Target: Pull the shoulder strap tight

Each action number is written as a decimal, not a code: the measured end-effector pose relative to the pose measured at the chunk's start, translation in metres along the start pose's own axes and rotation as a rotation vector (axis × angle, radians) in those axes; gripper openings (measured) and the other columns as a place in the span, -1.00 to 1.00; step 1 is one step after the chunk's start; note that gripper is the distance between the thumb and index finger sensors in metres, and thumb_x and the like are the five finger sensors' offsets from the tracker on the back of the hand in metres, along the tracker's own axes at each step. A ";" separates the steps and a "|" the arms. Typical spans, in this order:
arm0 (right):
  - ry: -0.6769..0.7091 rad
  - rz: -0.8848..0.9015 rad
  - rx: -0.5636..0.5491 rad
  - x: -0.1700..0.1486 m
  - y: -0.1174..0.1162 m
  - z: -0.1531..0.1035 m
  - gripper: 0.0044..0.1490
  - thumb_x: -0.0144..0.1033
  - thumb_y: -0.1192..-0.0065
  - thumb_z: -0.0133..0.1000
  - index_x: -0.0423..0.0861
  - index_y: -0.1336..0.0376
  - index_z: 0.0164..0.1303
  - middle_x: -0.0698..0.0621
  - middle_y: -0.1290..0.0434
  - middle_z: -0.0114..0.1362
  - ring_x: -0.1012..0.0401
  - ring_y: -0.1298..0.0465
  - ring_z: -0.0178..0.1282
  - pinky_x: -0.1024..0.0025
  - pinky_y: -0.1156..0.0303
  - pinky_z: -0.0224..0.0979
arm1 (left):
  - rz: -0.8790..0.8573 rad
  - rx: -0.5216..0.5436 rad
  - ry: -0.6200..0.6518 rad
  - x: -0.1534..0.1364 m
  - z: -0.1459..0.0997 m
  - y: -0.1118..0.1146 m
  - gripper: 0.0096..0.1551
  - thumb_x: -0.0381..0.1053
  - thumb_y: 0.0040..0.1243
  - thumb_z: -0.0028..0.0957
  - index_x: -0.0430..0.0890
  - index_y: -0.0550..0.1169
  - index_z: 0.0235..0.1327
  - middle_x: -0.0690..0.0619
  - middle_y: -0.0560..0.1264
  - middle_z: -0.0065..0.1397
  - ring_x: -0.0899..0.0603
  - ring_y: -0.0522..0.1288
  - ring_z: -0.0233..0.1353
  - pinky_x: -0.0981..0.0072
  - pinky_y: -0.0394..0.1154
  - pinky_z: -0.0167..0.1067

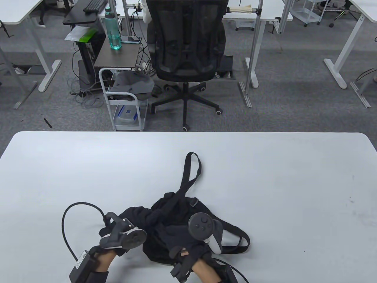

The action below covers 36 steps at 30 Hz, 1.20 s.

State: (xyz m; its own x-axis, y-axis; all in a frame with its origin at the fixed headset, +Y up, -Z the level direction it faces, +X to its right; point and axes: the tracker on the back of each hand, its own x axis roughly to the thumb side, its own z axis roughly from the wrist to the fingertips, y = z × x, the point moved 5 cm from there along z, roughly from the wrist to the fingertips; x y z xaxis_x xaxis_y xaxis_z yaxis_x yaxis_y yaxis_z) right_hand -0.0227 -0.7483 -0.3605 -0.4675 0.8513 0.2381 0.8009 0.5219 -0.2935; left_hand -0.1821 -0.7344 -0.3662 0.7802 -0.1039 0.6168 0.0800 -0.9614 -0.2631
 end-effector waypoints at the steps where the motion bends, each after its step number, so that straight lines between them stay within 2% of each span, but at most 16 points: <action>1: -0.006 -0.006 0.015 -0.001 -0.002 0.001 -0.54 -0.23 -0.38 0.01 -0.32 -0.62 -0.23 -0.26 -0.77 -0.18 -0.10 -0.76 -0.31 -0.11 -0.53 0.12 | -0.013 0.001 0.002 0.002 0.000 0.000 -0.23 0.10 -0.09 -0.25 0.21 0.30 0.40 0.16 0.61 0.12 -0.03 0.64 0.17 0.14 0.57 0.19; 3: -0.019 -0.009 0.033 -0.003 -0.002 0.001 -0.54 -0.21 -0.39 0.02 -0.30 -0.60 -0.18 -0.26 -0.76 -0.12 -0.11 -0.75 -0.26 -0.14 -0.51 0.14 | 0.027 0.002 0.010 0.008 -0.002 -0.004 -0.24 0.08 -0.07 -0.23 0.14 0.30 0.40 0.16 0.61 0.12 -0.02 0.65 0.17 0.15 0.58 0.19; 5: -0.021 -0.001 0.016 -0.006 0.002 0.001 -0.41 -0.11 -0.43 0.00 -0.32 -0.56 -0.03 -0.30 -0.71 0.01 -0.16 -0.72 -0.13 -0.18 -0.46 0.19 | 0.054 0.034 0.031 0.014 -0.002 -0.010 -0.24 0.10 -0.06 -0.22 0.12 0.31 0.40 0.17 0.62 0.10 -0.01 0.66 0.15 0.18 0.60 0.17; 9: -0.001 0.004 -0.004 -0.006 0.004 0.001 -0.35 0.01 -0.42 0.01 -0.30 -0.55 -0.04 -0.29 -0.71 0.01 -0.14 -0.73 -0.14 -0.16 -0.47 0.19 | -0.045 0.077 0.072 0.029 0.000 -0.019 -0.25 0.10 -0.02 -0.22 0.10 0.35 0.39 0.15 0.65 0.07 -0.01 0.69 0.11 0.18 0.62 0.13; 12: 0.009 0.039 -0.035 -0.003 0.004 -0.001 -0.47 -0.13 -0.40 0.01 -0.31 -0.59 -0.14 -0.29 -0.75 -0.09 -0.11 -0.75 -0.23 -0.13 -0.51 0.15 | -0.045 0.055 0.077 0.036 0.001 -0.020 -0.26 0.09 0.01 -0.20 0.11 0.35 0.40 0.15 0.66 0.08 -0.01 0.69 0.12 0.19 0.62 0.14; 13: 0.008 0.045 -0.032 -0.003 0.004 -0.001 -0.48 -0.16 -0.38 0.01 -0.32 -0.58 -0.15 -0.30 -0.74 -0.09 -0.11 -0.75 -0.24 -0.12 -0.51 0.15 | -0.074 0.077 0.084 0.035 0.000 -0.021 -0.26 0.10 0.02 -0.19 0.11 0.35 0.39 0.14 0.67 0.07 -0.01 0.70 0.10 0.19 0.63 0.13; 17: 0.006 0.083 -0.049 -0.005 0.007 0.000 -0.52 -0.21 -0.36 0.01 -0.32 -0.58 -0.17 -0.29 -0.75 -0.12 -0.10 -0.75 -0.27 -0.11 -0.52 0.14 | -0.212 0.072 0.068 0.029 0.001 -0.021 -0.29 0.07 0.07 -0.14 0.20 0.36 0.41 0.12 0.69 0.04 -0.03 0.71 0.08 0.17 0.63 0.11; 20: 0.016 0.088 -0.019 -0.006 0.006 0.000 -0.52 -0.23 -0.36 0.01 -0.34 -0.58 -0.18 -0.30 -0.75 -0.13 -0.10 -0.74 -0.28 -0.12 -0.52 0.13 | -0.231 0.031 0.060 0.028 0.003 -0.016 -0.29 0.08 0.06 -0.17 0.15 0.39 0.37 0.14 0.69 0.02 -0.02 0.71 0.07 0.18 0.63 0.11; 24: 0.018 0.064 -0.004 -0.006 0.004 0.001 -0.54 -0.25 -0.37 0.01 -0.33 -0.59 -0.19 -0.28 -0.75 -0.15 -0.10 -0.75 -0.29 -0.12 -0.52 0.13 | -0.106 0.023 0.073 0.031 0.001 -0.012 -0.25 0.10 0.01 -0.23 0.11 0.34 0.37 0.16 0.64 0.07 -0.01 0.68 0.12 0.18 0.60 0.15; 28: 0.013 0.064 0.025 -0.004 0.003 0.003 -0.54 -0.26 -0.36 0.02 -0.35 -0.61 -0.21 -0.28 -0.76 -0.17 -0.10 -0.75 -0.32 -0.12 -0.53 0.12 | 0.054 0.060 0.103 0.031 -0.001 -0.013 -0.23 0.10 -0.08 -0.25 0.16 0.30 0.39 0.20 0.62 0.09 0.01 0.66 0.15 0.19 0.59 0.18; 36: -0.012 0.070 0.103 -0.008 0.001 0.004 -0.53 -0.25 -0.37 0.02 -0.33 -0.61 -0.19 -0.26 -0.76 -0.15 -0.10 -0.75 -0.29 -0.12 -0.51 0.13 | 0.102 0.062 0.047 0.005 -0.007 -0.010 -0.23 0.10 -0.09 -0.25 0.18 0.28 0.39 0.21 0.61 0.10 0.01 0.65 0.17 0.18 0.58 0.20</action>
State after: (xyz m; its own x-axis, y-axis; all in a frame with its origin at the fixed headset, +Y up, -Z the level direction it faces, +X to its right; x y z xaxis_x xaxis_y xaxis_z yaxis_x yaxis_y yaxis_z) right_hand -0.0195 -0.7541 -0.3664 -0.4163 0.8863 0.2030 0.7894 0.4631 -0.4029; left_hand -0.1830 -0.7274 -0.3553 0.7568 -0.2131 0.6180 0.0412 -0.9279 -0.3704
